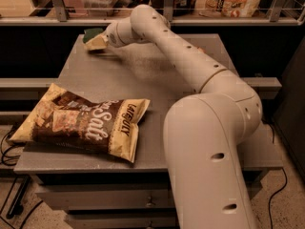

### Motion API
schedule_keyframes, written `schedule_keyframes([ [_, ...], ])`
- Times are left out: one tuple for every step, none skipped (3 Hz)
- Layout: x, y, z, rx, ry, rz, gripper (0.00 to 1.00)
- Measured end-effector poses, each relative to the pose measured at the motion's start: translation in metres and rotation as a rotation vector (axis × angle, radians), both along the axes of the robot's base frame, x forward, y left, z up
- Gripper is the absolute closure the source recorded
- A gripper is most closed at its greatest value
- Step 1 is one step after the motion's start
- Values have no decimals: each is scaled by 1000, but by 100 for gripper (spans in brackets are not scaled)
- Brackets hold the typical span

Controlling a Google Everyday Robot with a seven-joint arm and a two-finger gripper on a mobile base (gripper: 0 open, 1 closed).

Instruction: Move sponge near brown chip bag

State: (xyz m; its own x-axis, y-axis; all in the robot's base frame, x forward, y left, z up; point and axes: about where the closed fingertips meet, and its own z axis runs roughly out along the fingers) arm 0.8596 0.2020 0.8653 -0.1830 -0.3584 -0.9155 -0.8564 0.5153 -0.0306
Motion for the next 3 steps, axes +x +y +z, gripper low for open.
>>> schedule_keyframes([
  [-21, -3, 29, -16, -26, 88, 100],
  [-54, -7, 53, -32, -45, 232, 100],
  [-98, -16, 63, -53, -41, 383, 100],
])
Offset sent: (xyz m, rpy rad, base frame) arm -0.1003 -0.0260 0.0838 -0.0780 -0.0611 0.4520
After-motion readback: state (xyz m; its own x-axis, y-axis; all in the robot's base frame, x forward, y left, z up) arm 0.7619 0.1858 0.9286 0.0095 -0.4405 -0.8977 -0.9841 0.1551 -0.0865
